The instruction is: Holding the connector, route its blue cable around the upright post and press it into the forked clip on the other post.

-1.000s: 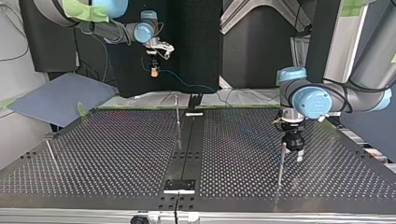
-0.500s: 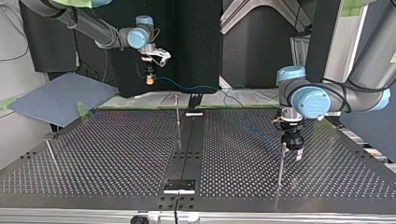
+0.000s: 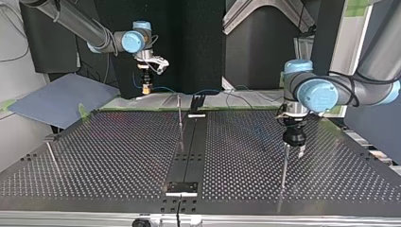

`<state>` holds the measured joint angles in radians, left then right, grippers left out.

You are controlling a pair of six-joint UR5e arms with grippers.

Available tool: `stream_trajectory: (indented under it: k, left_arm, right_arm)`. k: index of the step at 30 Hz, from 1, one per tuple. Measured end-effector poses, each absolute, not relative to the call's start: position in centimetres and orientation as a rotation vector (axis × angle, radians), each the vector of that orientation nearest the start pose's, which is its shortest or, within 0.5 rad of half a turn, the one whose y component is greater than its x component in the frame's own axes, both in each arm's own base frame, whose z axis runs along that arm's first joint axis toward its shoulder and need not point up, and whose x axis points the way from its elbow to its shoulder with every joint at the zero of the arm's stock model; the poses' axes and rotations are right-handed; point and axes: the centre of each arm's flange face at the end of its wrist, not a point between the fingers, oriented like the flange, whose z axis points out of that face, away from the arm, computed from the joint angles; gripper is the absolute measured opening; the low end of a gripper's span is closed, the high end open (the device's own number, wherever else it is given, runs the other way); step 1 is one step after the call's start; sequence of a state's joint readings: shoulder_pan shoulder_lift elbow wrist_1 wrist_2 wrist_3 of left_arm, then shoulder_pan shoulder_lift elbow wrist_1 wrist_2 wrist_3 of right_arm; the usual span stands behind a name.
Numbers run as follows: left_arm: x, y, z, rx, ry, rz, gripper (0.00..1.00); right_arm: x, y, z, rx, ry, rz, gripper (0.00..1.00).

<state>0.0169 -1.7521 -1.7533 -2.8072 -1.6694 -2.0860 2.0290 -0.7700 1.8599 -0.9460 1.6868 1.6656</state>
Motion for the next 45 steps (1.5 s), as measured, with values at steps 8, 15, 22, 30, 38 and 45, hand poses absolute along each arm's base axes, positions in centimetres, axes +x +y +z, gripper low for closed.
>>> stream_trajectory:
  k: [8,15,22,30,38,45]
  left_arm:
    - [51.6,-9.3,34.7,-0.609,1.447,-0.306,0.99]
    - [48.8,-8.3,34.4,-0.67,1.464,-0.25,0.99]
    - [46.7,-8.2,35.3,-0.64,1.502,-0.206,0.99]
    - [45.3,-8.4,39.8,-0.564,1.489,-0.171,0.99]
    - [43.8,-8.6,45.2,-0.508,1.44,-0.126,0.99]
    - [42.2,-8.7,49.3,-0.476,1.4,-0.082,0.99]
  right_arm:
    - [36.2,-45.8,0.0,1.55,-1.184,1.426,0.0]
    - [36.2,-45.8,0.0,1.551,-1.185,1.426,0.0]
    - [36.2,-45.8,0.0,1.552,-1.185,1.428,0.0]
    - [36.5,-45.7,0.0,1.568,-1.174,1.448,0.0]
    - [36.5,-45.7,0.0,1.573,-1.171,1.45,0.0]
    - [36.5,-45.7,0.0,1.576,-1.17,1.45,0.0]
